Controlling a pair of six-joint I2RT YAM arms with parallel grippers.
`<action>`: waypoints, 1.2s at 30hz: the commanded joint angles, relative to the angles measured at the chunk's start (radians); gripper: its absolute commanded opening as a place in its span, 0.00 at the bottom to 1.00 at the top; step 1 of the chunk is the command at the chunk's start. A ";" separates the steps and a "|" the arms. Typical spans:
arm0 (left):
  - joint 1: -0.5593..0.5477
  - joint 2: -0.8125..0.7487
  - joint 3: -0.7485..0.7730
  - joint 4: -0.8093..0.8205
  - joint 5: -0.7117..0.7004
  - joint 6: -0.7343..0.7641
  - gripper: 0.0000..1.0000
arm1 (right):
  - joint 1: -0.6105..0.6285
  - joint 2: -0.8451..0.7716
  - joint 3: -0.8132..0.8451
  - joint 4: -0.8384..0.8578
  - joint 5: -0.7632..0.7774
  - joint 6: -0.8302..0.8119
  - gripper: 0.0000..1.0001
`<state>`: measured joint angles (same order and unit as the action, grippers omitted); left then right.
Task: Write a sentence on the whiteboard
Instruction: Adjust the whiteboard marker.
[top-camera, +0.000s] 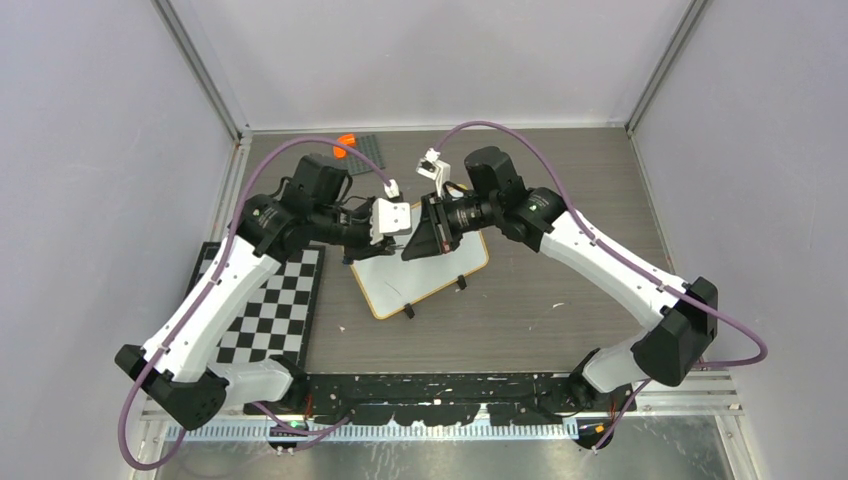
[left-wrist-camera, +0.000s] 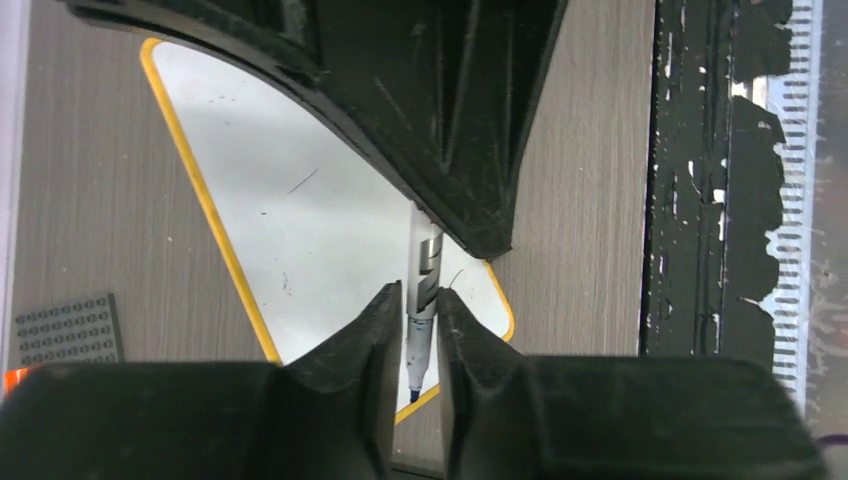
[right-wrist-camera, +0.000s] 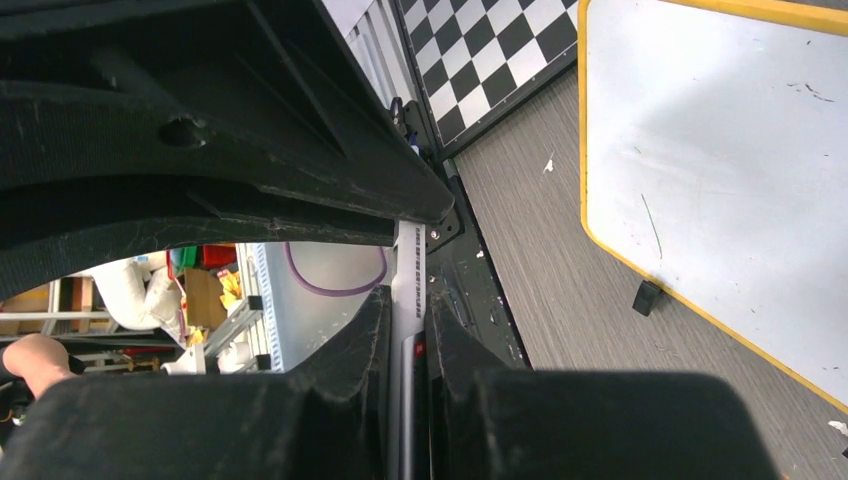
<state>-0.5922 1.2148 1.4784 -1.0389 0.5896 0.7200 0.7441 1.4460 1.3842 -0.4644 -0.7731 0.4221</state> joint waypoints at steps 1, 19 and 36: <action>-0.003 0.009 0.040 0.055 -0.021 0.017 0.15 | 0.029 0.008 -0.011 0.027 -0.069 0.014 0.00; -0.002 0.022 0.048 0.077 -0.074 0.009 0.00 | 0.064 0.027 -0.020 0.011 -0.107 0.027 0.00; -0.005 0.015 0.036 0.031 -0.063 0.063 0.00 | 0.064 0.042 -0.010 0.018 -0.126 0.057 0.13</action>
<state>-0.6003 1.2308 1.4788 -1.1168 0.5499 0.7277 0.7650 1.4822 1.3628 -0.4343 -0.7887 0.4488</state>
